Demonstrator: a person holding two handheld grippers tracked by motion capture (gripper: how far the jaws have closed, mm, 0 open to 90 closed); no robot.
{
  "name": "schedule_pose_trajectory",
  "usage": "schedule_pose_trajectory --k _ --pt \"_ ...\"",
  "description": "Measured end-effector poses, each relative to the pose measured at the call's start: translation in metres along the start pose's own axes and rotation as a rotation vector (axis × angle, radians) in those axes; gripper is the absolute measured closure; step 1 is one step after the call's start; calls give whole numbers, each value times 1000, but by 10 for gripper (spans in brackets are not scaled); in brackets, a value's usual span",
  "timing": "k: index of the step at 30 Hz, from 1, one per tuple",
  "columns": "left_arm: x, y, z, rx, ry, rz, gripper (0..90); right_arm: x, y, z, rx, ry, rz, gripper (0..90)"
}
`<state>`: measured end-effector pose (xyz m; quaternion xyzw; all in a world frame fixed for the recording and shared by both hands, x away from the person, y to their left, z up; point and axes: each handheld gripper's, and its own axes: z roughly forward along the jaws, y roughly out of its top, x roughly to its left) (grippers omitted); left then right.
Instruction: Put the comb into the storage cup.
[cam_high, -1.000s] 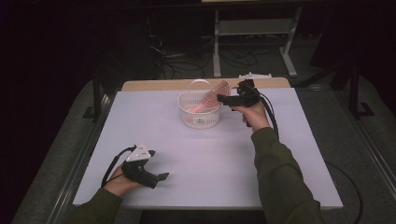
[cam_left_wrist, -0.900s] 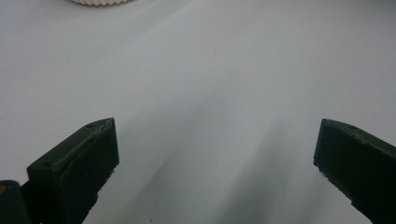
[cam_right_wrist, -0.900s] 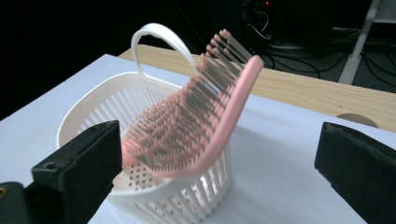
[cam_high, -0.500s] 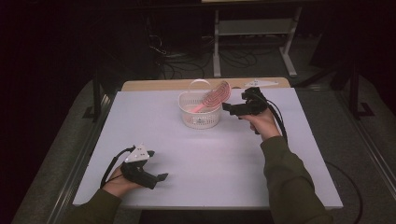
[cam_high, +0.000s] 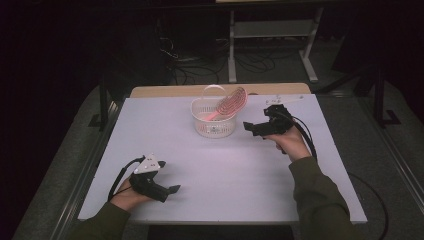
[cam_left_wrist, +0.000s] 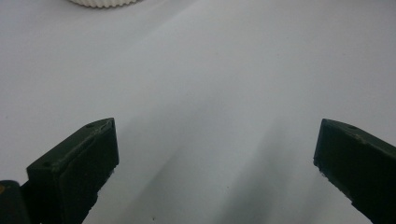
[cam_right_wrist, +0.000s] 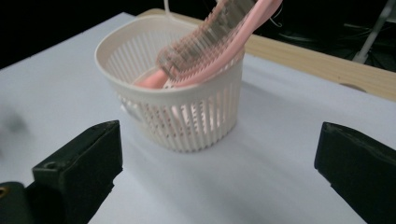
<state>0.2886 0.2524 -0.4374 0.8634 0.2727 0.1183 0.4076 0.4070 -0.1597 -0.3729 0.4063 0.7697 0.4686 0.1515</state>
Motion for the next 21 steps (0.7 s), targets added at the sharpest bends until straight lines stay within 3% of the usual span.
schedule_pose_trajectory --k 8,12,21 --pt "1 0 0 -8 1 -7 0 11 -19 -12 -4 1 -37 6" --pt "0 0 0 -8 -1 -4 0 15 -28 -16 26 -6 -54 6" --pt "1 1 -1 -14 -1 0 0 20 -47 -22 61 11 -50 6"
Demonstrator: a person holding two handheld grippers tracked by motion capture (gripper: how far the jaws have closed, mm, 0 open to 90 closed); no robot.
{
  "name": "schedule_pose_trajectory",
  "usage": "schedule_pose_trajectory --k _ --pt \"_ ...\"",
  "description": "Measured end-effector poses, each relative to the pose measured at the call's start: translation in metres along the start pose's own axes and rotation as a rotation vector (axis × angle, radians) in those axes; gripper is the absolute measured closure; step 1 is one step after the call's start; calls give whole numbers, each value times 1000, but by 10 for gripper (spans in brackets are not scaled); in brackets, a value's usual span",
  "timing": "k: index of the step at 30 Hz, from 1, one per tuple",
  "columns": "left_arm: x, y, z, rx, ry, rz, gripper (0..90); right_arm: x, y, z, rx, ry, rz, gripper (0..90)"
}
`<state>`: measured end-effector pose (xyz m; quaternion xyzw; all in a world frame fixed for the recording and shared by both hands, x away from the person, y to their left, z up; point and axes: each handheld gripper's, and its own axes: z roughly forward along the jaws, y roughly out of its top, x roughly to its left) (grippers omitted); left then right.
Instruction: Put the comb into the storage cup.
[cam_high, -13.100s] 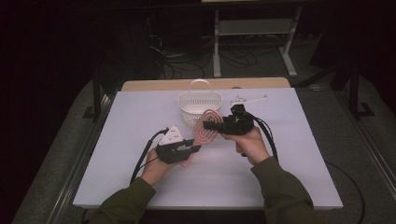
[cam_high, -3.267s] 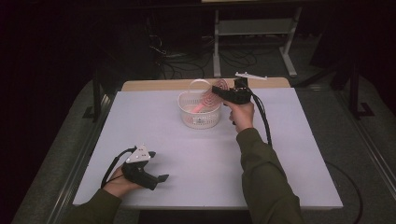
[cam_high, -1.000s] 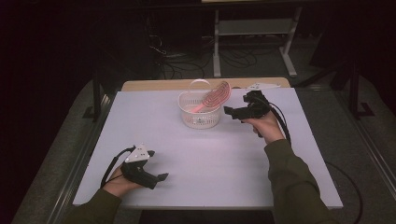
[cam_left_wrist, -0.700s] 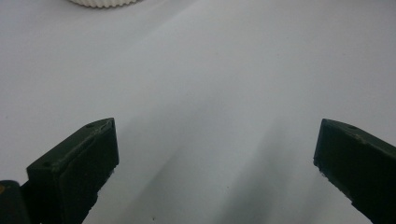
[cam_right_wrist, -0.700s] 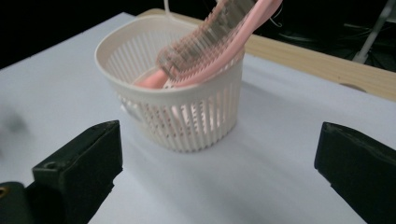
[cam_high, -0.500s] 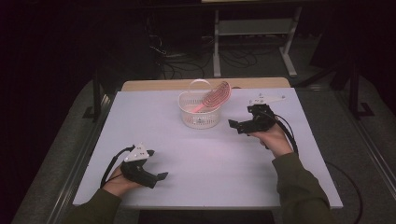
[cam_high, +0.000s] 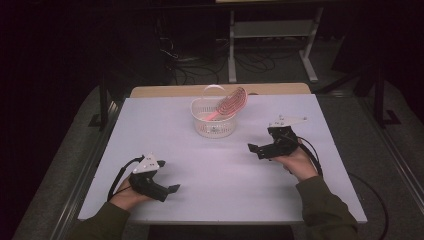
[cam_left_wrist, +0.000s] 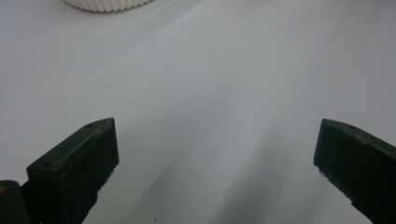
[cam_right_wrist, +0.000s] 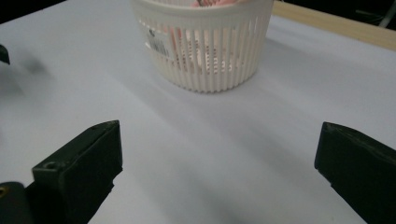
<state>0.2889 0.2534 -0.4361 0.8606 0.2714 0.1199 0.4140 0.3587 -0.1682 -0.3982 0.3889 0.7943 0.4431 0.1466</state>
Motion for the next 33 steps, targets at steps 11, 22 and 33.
schedule_pose_trajectory --k 11,22,33 --pt "1 0 -1 -7 4 -1 0 9 -21 -11 22 -3 -15 0" --pt "2 1 -2 -20 7 -3 0 17 -44 -19 40 -3 -19 0" --pt "2 2 -1 -20 8 1 0 17 -68 -37 17 -8 6 0"
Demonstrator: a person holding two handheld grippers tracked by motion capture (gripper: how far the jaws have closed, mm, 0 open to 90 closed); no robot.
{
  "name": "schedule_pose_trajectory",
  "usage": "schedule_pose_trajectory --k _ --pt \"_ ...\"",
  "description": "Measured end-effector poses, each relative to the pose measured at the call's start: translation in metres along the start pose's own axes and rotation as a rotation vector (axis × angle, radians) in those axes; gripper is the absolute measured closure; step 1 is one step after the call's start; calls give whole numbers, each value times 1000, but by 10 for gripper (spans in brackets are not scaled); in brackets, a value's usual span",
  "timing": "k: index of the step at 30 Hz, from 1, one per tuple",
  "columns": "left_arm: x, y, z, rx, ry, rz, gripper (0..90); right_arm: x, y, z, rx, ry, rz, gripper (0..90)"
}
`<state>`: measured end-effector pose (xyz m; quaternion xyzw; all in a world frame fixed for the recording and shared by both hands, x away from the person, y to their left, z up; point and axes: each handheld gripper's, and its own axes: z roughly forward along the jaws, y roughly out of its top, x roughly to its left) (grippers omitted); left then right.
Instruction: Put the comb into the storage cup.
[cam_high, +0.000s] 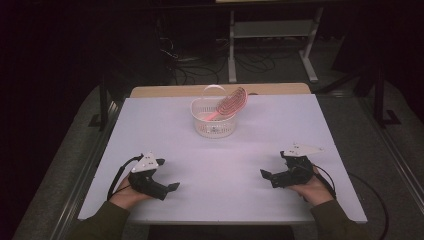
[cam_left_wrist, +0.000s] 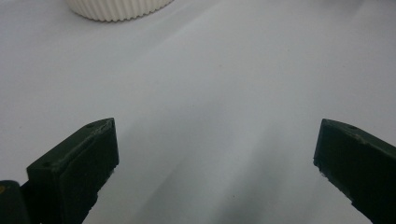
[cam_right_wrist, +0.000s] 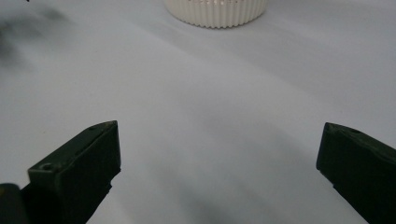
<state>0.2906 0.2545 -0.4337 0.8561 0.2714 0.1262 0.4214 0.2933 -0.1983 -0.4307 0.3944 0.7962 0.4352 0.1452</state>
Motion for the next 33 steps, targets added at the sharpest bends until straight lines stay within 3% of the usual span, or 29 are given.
schedule_pose_trajectory --k 11,21,33 --pt "-1 0 -1 -5 -2 8 0 6 -11 -4 14 20 -16 0" --pt "-1 -1 -1 -7 0 8 0 5 -19 -4 56 -1 -31 0" --pt "-1 -1 0 4 6 13 0 4 -19 -3 62 0 -42 0"
